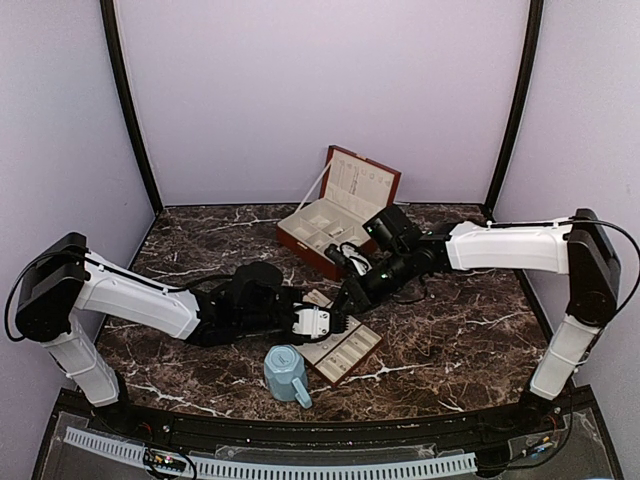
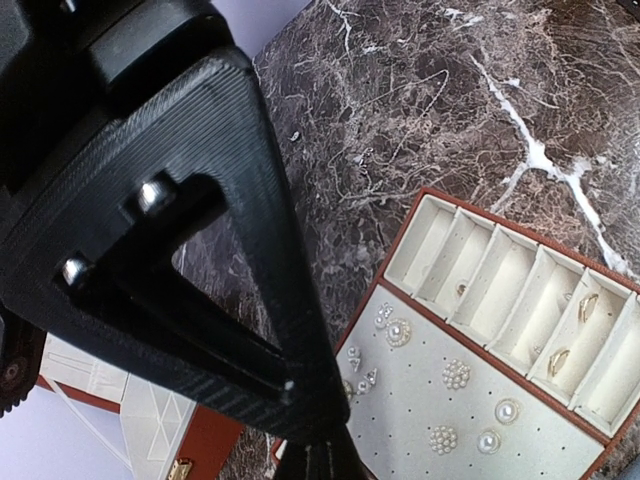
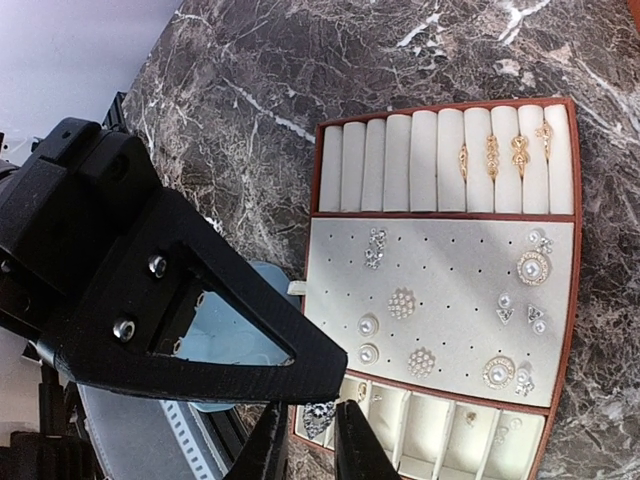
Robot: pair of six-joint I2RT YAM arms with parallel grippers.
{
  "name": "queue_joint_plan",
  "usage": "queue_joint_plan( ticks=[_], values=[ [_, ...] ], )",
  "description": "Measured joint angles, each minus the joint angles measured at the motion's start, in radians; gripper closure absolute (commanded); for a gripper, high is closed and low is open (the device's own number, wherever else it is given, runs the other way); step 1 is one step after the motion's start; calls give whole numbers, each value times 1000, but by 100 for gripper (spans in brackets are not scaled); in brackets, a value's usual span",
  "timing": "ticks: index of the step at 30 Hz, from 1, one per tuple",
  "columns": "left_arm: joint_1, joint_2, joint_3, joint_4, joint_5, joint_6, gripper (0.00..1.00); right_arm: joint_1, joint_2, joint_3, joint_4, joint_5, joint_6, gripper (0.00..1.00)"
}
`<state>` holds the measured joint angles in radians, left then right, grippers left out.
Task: Organize the mixed jewelry
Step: Pass from the left arm to the right
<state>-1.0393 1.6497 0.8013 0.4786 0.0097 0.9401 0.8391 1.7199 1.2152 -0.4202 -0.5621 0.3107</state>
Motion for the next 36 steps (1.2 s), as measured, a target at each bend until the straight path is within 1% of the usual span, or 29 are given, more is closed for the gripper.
queue_joint_plan(
  ticks=[11,17,18,19,22,25,29,32,36],
  values=[
    [-2,0,-8,-1,-11,3,100,0,20,13,-8,5,2,95],
    [-2,0,-9,-1,-15,10,99,0,20,13,-8,8,6,97],
    [-3,0,-9,0,-20,10,94,0,20,13,-6,11,7,97],
    [-3,0,-9,0,-26,10,87,0,20,13,-4,13,8,97],
    [-5,0,-10,5,-39,11,77,1,20,13,8,27,13,97],
    [-7,0,-16,19,-58,14,64,2,20,13,19,47,17,97],
    [-9,-3,-42,39,-79,9,56,2,20,12,30,72,20,97],
    [-9,-28,-79,43,-98,1,53,2,20,5,39,92,20,97],
    [-6,-97,-131,41,-126,-31,51,2,19,-23,67,111,19,97]
  ],
)
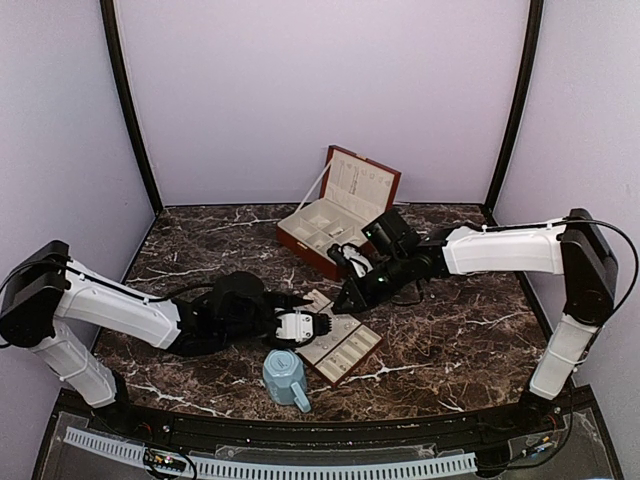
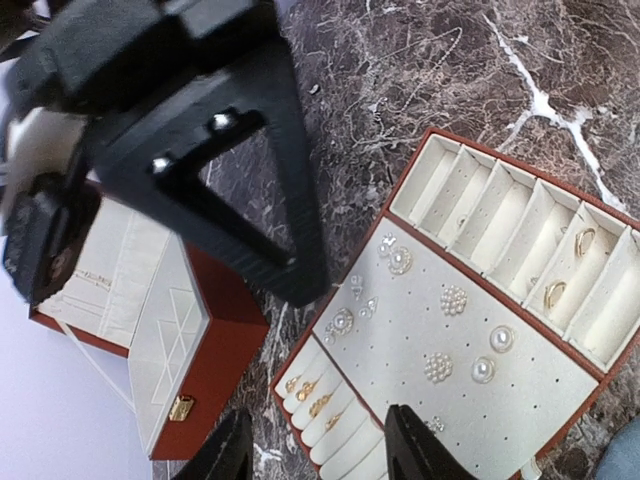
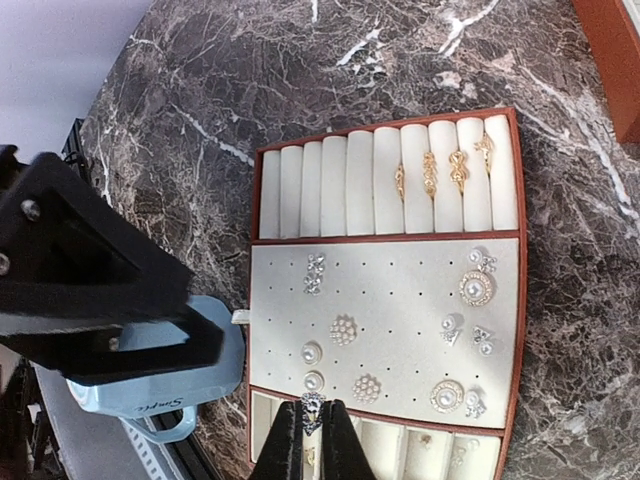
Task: Organize the mixed jewelry
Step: Pass from the left arm to the right, then insert the earring into the earring holder.
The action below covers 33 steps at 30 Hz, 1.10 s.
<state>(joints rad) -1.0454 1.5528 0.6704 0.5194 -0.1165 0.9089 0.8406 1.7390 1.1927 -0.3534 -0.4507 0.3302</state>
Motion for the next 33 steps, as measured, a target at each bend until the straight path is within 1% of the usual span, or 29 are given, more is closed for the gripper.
queue_joint_plan(
  ticks=[3,8,12,13,15,19,23,28,30,33],
  values=[
    [17,-60,-10,-15,-4,-53,50,0,0,-23,18,10,-2,97],
    [83,-156,-8,-27,-5,-164,48,2,0,-48,42,47,-8,97],
    [157,-169,38,-74,15,-281,42,15,0,-64,63,94,-16,97],
    [183,-170,55,-88,29,-316,39,18,0,-67,66,105,-18,97],
    [242,-173,90,-114,56,-393,37,29,0,-73,74,137,-18,97],
    [364,-187,155,-171,113,-551,36,43,1,-91,97,189,-16,96],
    [524,-203,214,-233,215,-734,35,56,1,-117,126,235,-11,97],
    [729,-245,216,-266,318,-927,34,71,7,-151,152,275,0,97],
    [774,-267,209,-265,333,-972,34,77,11,-161,159,292,3,96],
    [795,-298,192,-265,344,-1003,34,84,14,-174,171,307,8,97]
  ],
)
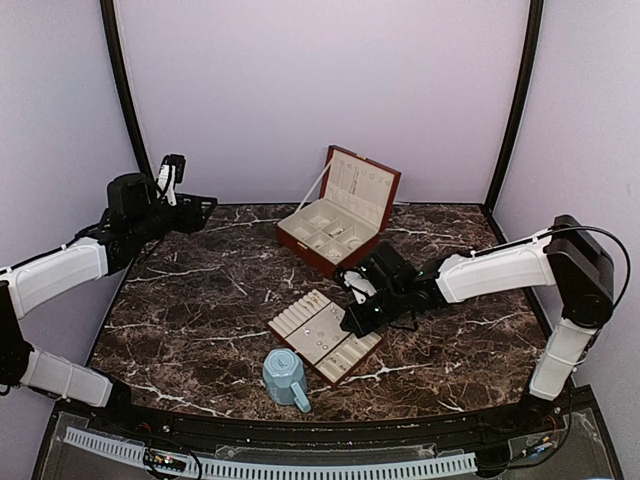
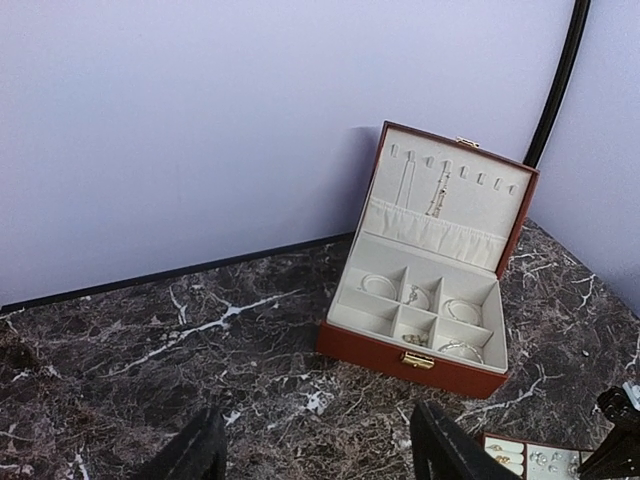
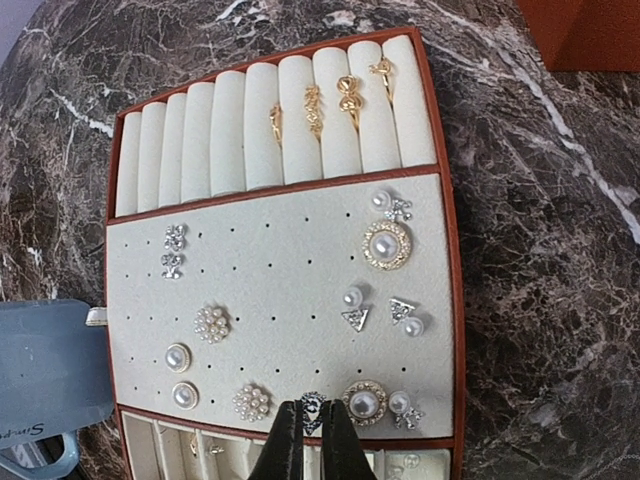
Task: Organize the mixed jewelry
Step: Insert the earring into the earring holder.
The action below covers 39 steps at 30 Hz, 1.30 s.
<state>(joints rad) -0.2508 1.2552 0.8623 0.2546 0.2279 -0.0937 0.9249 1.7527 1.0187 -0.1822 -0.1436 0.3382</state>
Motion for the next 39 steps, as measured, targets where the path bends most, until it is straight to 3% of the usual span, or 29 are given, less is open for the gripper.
queue_joint_plan(
  ticks=[39],
  values=[
    [0,-25,-45,10,8,-4,35,38,12,-35,78,104,17,97]
  ],
)
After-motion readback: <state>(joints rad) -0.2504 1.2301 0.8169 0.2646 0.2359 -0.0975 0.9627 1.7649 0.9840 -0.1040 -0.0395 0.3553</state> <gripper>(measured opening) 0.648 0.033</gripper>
